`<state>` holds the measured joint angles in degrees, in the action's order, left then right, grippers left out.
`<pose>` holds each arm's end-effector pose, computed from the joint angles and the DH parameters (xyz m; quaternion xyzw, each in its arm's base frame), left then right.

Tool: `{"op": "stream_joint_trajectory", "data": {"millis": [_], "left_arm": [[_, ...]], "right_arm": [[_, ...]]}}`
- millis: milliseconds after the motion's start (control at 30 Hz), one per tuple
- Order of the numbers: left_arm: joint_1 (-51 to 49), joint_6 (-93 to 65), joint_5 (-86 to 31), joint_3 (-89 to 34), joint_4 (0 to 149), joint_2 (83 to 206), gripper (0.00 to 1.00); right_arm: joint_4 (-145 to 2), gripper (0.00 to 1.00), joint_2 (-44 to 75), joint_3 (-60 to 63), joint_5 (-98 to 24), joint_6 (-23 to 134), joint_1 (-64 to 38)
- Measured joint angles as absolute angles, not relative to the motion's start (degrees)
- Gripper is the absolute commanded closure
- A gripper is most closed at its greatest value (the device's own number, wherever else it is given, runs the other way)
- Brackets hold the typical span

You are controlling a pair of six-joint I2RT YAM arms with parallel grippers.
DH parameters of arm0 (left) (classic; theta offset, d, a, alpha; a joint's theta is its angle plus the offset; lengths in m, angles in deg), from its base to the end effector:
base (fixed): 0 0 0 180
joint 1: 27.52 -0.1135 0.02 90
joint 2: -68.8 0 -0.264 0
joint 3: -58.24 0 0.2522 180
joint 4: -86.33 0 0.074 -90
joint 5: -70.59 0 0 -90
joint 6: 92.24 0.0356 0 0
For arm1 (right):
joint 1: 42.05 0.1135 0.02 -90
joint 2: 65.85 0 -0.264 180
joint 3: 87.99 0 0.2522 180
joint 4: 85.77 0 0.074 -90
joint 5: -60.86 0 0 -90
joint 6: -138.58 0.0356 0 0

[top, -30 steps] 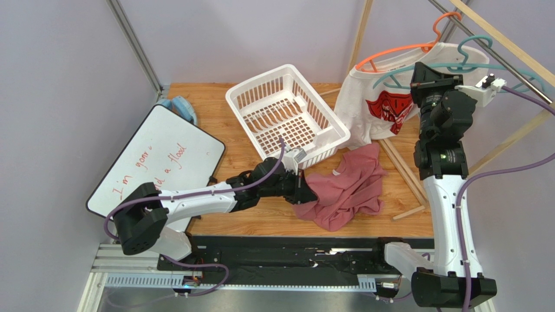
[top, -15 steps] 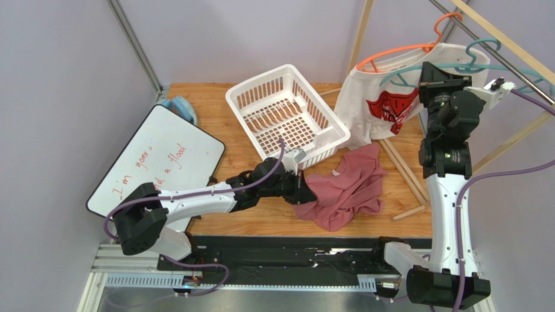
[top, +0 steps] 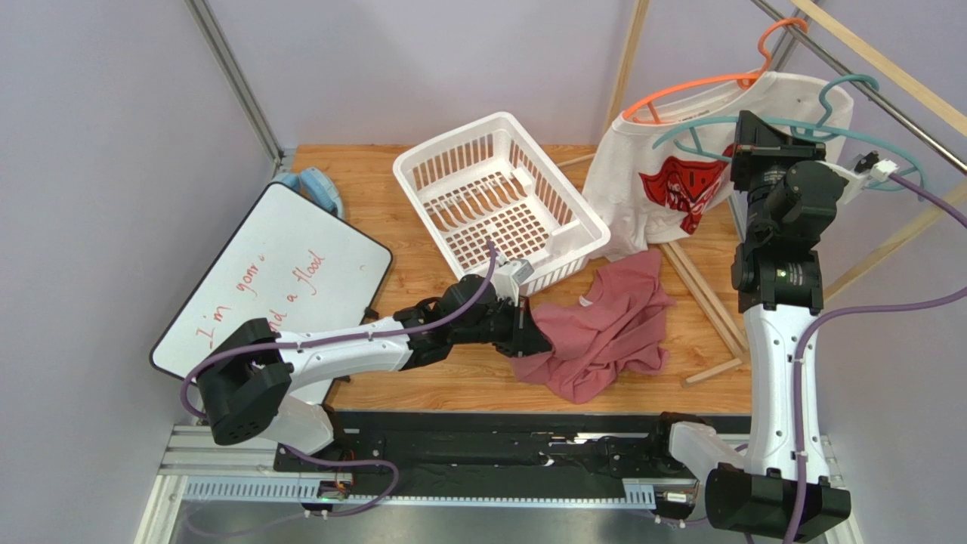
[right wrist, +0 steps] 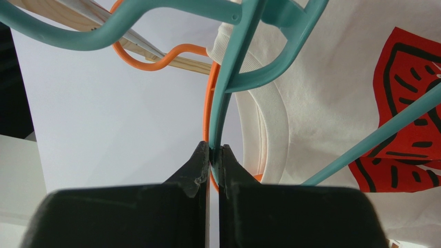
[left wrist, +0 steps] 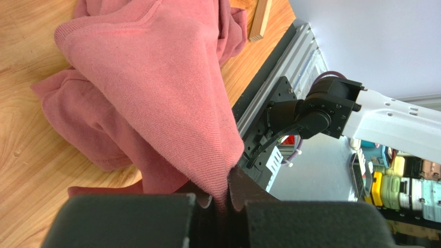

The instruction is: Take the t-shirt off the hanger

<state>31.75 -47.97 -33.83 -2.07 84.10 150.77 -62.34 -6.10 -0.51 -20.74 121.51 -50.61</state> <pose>0.1542 -0.2768 0.2379 0.1660 0.8177 -0.4933 0.2460 0.2159 -0.0378 0.4671 0.4834 0.4788 0.3473 0.6453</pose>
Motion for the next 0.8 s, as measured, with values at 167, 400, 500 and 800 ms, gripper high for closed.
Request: {"op": "stream_joint_trajectory", "data": {"millis": [167,400,500,800], "left_arm": [[31.75,-47.95,-33.87,-2.07,84.01,150.77,1.0],[31.75,-47.97,-33.92,-2.07,84.12,150.77,1.0],[31.75,-47.99,-33.96,-2.07,84.31,150.77,1.0],[31.75,-48.21,-34.9,-2.04,86.39,151.12,1.0]], "right_arm": [[-61.71,0.62,-6.89,-1.02,-21.41,123.19,-50.83],[-53.66,0.34,-7.65,0.05,-23.12,120.41,-50.94],[-48.99,0.16,-8.62,0.77,-23.77,116.85,-50.98],[-38.19,0.0,-14.98,0.77,-30.53,102.27,-50.98]]}}
